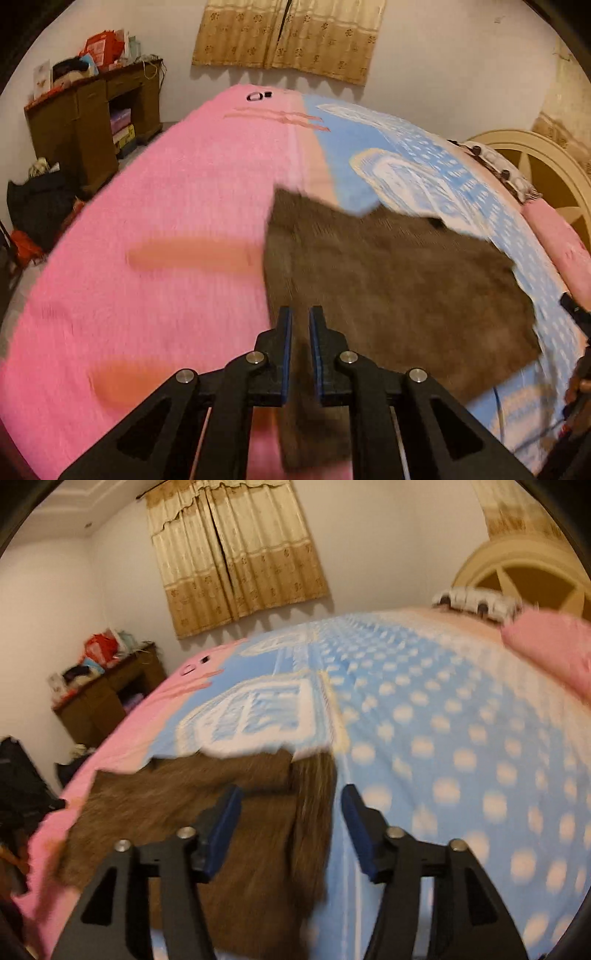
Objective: Fold small clothes
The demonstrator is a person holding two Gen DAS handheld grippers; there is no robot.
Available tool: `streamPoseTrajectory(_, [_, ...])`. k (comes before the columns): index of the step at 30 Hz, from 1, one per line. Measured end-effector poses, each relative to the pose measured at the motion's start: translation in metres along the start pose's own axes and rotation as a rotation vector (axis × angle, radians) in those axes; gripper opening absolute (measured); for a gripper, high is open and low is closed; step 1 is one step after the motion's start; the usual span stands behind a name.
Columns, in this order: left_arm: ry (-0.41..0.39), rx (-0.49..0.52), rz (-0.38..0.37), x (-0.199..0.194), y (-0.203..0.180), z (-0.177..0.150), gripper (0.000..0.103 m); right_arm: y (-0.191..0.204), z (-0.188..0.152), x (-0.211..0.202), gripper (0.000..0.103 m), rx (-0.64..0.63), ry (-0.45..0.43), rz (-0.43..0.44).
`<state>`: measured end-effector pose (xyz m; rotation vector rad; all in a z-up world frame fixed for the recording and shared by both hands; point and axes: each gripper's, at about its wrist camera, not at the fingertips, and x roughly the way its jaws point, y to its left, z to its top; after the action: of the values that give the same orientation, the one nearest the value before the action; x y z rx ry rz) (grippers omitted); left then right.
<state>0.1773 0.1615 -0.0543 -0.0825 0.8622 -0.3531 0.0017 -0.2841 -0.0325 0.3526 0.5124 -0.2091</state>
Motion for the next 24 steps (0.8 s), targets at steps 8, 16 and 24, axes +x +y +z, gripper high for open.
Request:
streamPoseTrajectory(8, [0.040,-0.031,-0.014,0.011,-0.029,-0.055,0.010,0.007,-0.069,0.008,0.062,0.048,0.161,-0.043])
streamPoseTrajectory(16, [0.040,0.003,0.001,0.010,-0.032,-0.054,0.010,0.024,-0.076,0.017,0.015,-0.022,0.228,-0.045])
streamPoseTrajectory(24, [0.025,0.059,0.009,-0.002,-0.043,-0.046,0.010,0.013,-0.083,-0.016,0.016,-0.059,0.259,-0.013])
